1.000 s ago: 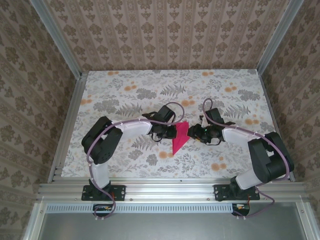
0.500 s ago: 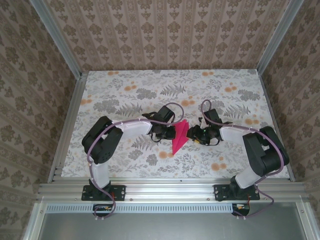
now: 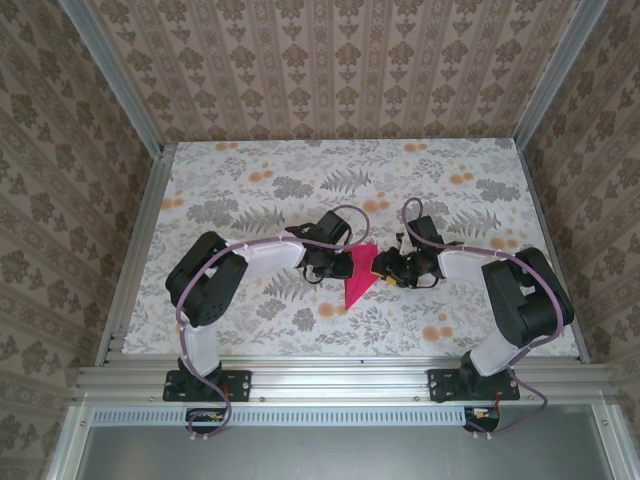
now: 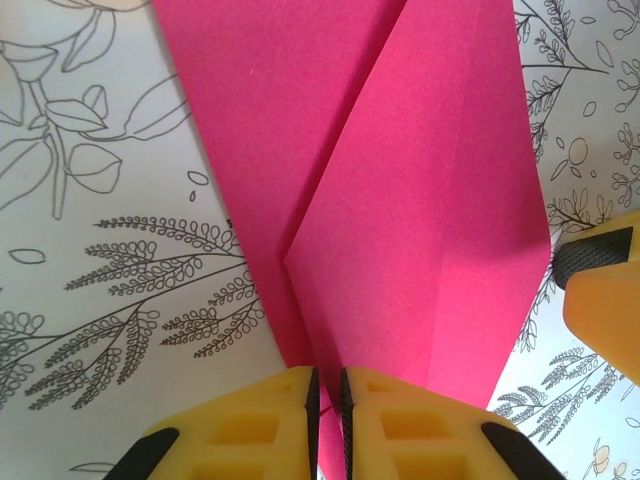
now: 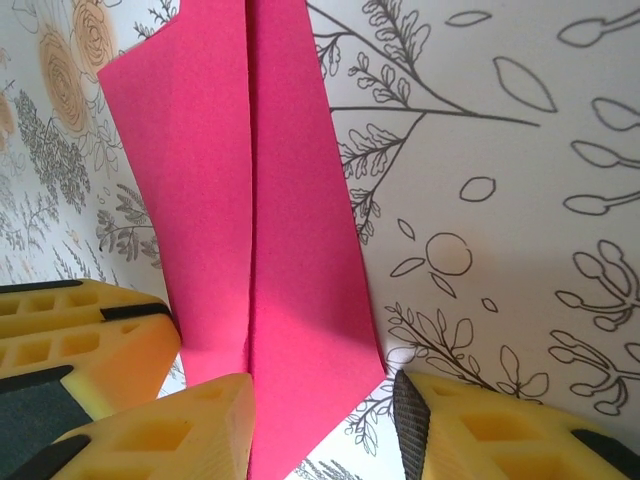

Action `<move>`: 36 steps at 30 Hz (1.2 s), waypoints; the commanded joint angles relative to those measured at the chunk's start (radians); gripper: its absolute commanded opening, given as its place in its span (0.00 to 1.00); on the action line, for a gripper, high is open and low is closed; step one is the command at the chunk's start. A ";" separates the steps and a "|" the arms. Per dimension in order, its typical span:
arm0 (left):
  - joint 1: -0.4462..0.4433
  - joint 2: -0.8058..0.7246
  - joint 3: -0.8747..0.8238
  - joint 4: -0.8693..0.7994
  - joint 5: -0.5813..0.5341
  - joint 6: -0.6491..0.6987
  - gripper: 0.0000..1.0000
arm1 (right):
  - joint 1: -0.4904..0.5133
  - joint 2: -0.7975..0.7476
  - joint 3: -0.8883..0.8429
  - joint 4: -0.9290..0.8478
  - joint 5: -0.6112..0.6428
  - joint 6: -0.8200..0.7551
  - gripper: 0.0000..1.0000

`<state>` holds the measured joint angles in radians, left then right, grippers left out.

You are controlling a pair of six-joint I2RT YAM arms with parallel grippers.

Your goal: Fold a paper plane with a square sheet of paper (pick it up from the middle)

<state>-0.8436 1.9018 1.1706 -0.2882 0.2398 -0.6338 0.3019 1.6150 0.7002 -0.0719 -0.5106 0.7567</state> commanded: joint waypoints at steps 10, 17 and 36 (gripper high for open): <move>-0.005 0.016 0.018 -0.017 0.019 0.022 0.17 | 0.010 0.024 0.007 0.101 -0.037 0.055 0.44; -0.004 0.022 0.022 -0.024 0.018 0.020 0.16 | 0.010 0.011 -0.011 0.148 -0.065 0.075 0.44; -0.003 0.031 0.016 -0.024 0.023 0.016 0.15 | 0.031 0.096 0.084 -0.011 0.040 -0.037 0.43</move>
<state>-0.8436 1.9038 1.1706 -0.2924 0.2436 -0.6315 0.3088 1.6711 0.7757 -0.0715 -0.4351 0.7322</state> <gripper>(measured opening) 0.152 0.432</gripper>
